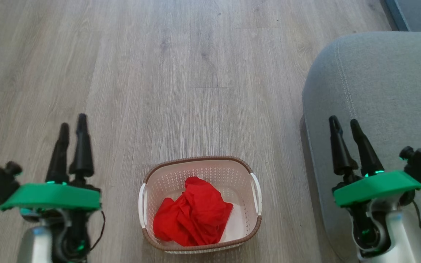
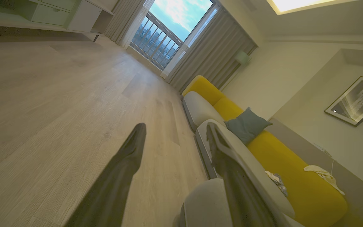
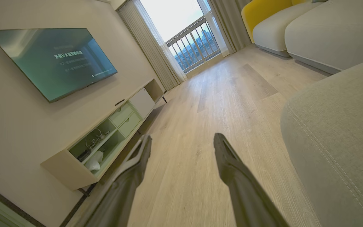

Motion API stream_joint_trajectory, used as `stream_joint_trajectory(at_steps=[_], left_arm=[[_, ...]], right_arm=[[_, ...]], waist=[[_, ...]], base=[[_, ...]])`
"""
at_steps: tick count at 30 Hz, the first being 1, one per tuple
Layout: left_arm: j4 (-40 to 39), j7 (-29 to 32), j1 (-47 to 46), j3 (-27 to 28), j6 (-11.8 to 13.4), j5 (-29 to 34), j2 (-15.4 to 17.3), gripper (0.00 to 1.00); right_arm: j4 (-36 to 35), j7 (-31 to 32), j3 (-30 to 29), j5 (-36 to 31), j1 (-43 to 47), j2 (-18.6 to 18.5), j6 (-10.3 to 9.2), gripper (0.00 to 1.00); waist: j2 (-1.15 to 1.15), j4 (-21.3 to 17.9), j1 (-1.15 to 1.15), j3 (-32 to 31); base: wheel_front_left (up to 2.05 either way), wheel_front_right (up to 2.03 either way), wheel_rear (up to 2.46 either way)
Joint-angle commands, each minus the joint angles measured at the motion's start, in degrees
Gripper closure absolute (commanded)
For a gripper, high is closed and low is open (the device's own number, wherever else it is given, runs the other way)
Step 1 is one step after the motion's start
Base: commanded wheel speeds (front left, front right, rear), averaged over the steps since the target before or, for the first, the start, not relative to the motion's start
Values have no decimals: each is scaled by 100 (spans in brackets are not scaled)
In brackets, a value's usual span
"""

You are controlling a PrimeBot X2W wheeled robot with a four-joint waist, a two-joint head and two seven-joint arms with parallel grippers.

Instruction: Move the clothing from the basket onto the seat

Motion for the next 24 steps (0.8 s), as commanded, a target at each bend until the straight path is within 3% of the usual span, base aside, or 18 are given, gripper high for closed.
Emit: stream_joint_trajectory(at_steps=[1,7,19,24], left_arm=[[-300,-84,-295,-11,60,307,54,0],[-268,-184,-258,-528,490,927,252,0],[186,-385,-330,-1911,1753,1902,1011,0],[395,-469,-382,-2354,2147,2106,1181,0]], right_arm=[[-258,-87,128,-244,-374,-55,2,0],[-153,-188,122,-698,-313,-56,2,0],[285,-391,234,-1424,-244,-58,2,0],[603,-475,209,-1679,-209,-60,2,0]], waist=[[0,-1,-1,0],[0,11,-1,-7],[0,28,-1,-32],[0,42,-1,-57]], base=[[0,0,0],[0,0,0],[0,0,0],[0,0,0]])
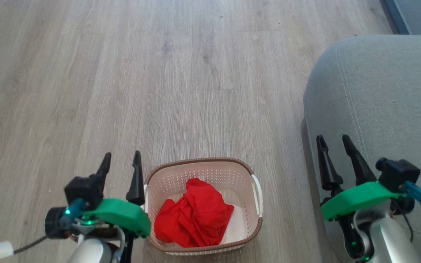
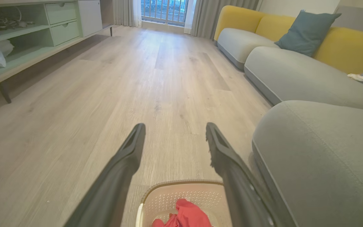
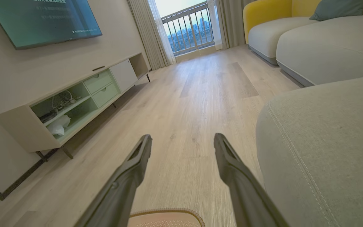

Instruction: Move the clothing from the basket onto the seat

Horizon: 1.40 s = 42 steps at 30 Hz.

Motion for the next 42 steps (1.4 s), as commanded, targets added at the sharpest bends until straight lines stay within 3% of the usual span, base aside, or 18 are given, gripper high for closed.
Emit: stream_joint_trajectory(at_steps=[1,8,14,16,24,30,37,42], left_arm=[[-179,-93,-375,24,128,212,149,0],[-443,-211,-436,-172,678,587,211,0],[-515,-294,-396,-222,764,790,236,0],[-430,-328,-322,-187,607,719,167,0],[85,-462,-82,442,-557,919,-287,0],[443,-563,27,996,-1127,1382,-637,0],[430,-680,37,1387,-1503,2058,-871,0],[416,-689,44,1552,-1665,2137,-942,0]], right_arm=[[-96,-104,80,-186,-219,-58,2,0],[212,-223,70,-435,-305,-60,2,0],[203,-307,119,-748,-344,-61,2,0],[206,-340,136,-824,-347,-62,2,0],[430,-476,-33,-879,-335,-64,2,0],[599,-577,-18,-1103,-380,-66,2,0],[633,-695,47,-1614,-430,-67,2,0],[635,-704,53,-1667,-458,-68,2,0]], waist=[[0,7,0,-7],[0,36,0,19],[0,41,0,35],[0,47,0,32],[0,73,0,11],[0,75,0,10],[0,102,0,3],[0,94,0,1]], base=[[0,0,0],[0,0,0],[0,0,0],[0,0,0],[0,0,0],[0,0,0],[0,0,0],[0,0,0]])
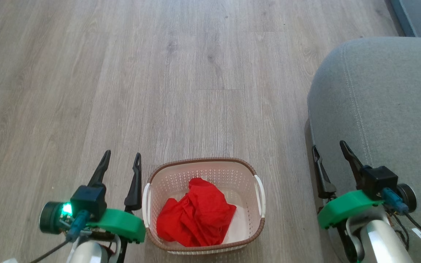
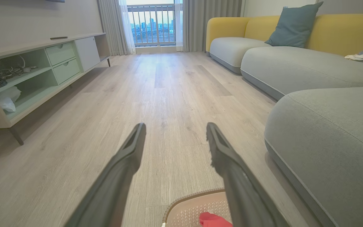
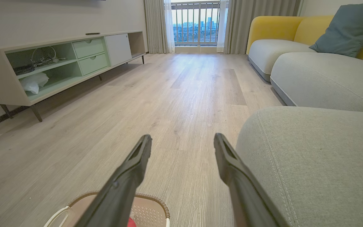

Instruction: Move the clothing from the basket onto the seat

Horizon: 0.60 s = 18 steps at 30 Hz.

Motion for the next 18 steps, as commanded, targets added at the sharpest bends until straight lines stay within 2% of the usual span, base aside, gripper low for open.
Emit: stream_joint_trajectory(at_steps=[1,6,15,18], left_arm=[[-198,-72,-174,251,-51,47,-22,0],[-167,-72,-173,300,-135,45,-37,0],[-68,-72,-180,259,-135,-82,-40,0],[166,-72,-231,216,-221,-150,-40,0]], right_arm=[[-174,-77,140,-51,-311,-62,1,0],[-169,-77,144,-60,-306,-62,1,0],[-189,-77,94,-80,-350,-62,1,0],[-229,-77,-114,-125,-388,-62,1,0]], waist=[[0,-8,0,4],[0,-28,0,23],[0,-71,0,127],[0,-98,0,238]], base=[[0,0,0],[0,0,0],[0,0,0],[0,0,0]])
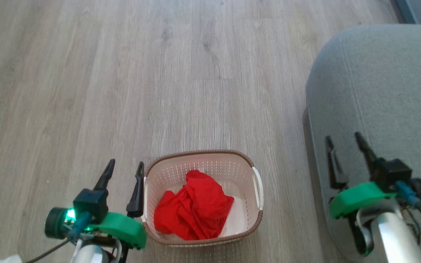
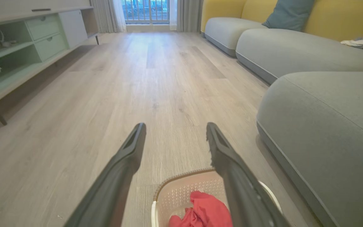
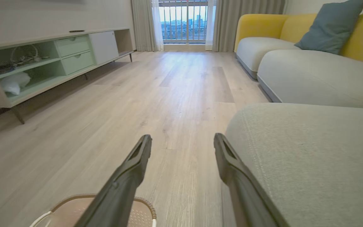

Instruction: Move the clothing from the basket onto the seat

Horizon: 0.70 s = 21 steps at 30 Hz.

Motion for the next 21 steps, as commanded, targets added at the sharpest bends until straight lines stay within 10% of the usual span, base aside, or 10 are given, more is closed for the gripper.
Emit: stream_joint_trajectory(at_steps=[1,21], left_arm=[[-127,-61,-253,132,-30,-19,-12,0],[1992,-61,-2221,-511,-878,272,205,0]], right_arm=[[-232,-77,34,-116,-301,-62,0,0],[-1662,-77,-109,-936,-584,-62,0,0]], waist=[[0,-27,0,91],[0,-551,0,3075]], base=[[0,0,0],[0,0,0]])
